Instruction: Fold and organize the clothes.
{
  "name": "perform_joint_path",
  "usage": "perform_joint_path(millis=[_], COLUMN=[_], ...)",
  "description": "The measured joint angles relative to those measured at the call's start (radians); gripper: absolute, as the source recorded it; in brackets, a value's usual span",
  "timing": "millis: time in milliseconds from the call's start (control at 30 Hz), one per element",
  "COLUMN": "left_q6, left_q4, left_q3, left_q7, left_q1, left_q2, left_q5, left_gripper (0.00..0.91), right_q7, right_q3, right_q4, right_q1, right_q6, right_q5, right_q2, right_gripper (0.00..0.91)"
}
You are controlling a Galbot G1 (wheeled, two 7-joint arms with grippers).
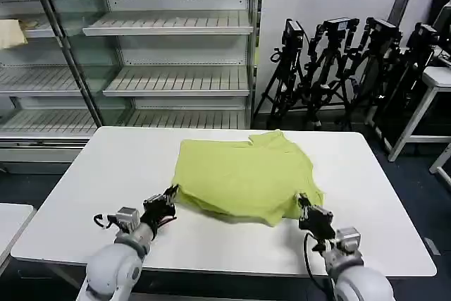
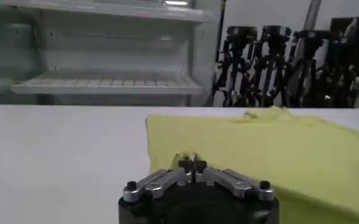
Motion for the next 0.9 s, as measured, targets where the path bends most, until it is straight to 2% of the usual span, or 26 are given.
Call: perform_joint_path(millis=[433,900], left_q6=[0.001,0.002], left_q4=[0.126,0.18], left_q3=[0.029,0.022], left_q7=[0.001,0.0], left_q1=[-0.107,-0.141], left_q2=[-0.002,0.009], left_q5=[-0.023,-0.031], left_gripper=[0.0,0.0], right_q7=[-0.036,-0.043], right_q3=[-0.048,-0.07], right_q4=[-0.149,-0.247], right_q1=[0.143,0.211], right_q6=[0.023,0.024], right_q5=[-0.012,-0.043], right_q2=[0.02,0.037], right_gripper=[0.0,0.0])
